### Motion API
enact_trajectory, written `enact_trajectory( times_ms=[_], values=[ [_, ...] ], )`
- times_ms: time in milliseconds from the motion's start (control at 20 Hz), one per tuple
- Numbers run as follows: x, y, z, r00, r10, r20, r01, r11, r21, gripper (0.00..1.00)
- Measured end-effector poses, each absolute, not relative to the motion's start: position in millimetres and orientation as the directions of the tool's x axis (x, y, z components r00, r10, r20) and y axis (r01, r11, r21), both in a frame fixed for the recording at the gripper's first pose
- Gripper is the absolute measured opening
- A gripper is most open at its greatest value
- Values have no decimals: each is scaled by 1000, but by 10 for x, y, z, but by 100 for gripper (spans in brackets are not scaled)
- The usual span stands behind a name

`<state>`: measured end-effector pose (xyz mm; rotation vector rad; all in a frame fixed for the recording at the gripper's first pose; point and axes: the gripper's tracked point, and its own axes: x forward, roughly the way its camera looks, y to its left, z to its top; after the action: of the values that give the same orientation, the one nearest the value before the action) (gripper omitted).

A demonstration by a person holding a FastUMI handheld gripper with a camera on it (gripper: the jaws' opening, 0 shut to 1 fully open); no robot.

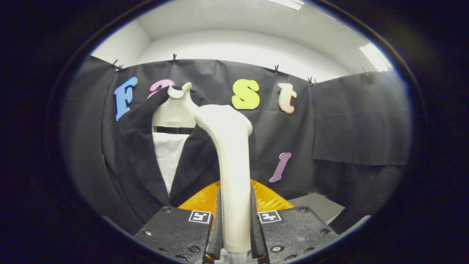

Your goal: Iron the clothes twice with a garment steamer, once on the left side and once on the right side.

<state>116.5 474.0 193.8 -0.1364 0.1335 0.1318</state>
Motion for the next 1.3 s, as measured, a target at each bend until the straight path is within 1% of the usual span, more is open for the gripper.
enact_trajectory(
  times_ms=[200, 350, 950, 1300],
  values=[
    [1342, 4785, 1911, 985, 108, -133, -127, 982, -139, 34],
    [1378, 4839, 1808, 982, 118, -147, -138, 981, -139, 34],
    [1150, 4784, 1364, 969, 146, -199, -188, 959, -211, 34],
    [1097, 4697, 1137, 962, 140, -235, -190, 960, -205, 34]
  ],
)
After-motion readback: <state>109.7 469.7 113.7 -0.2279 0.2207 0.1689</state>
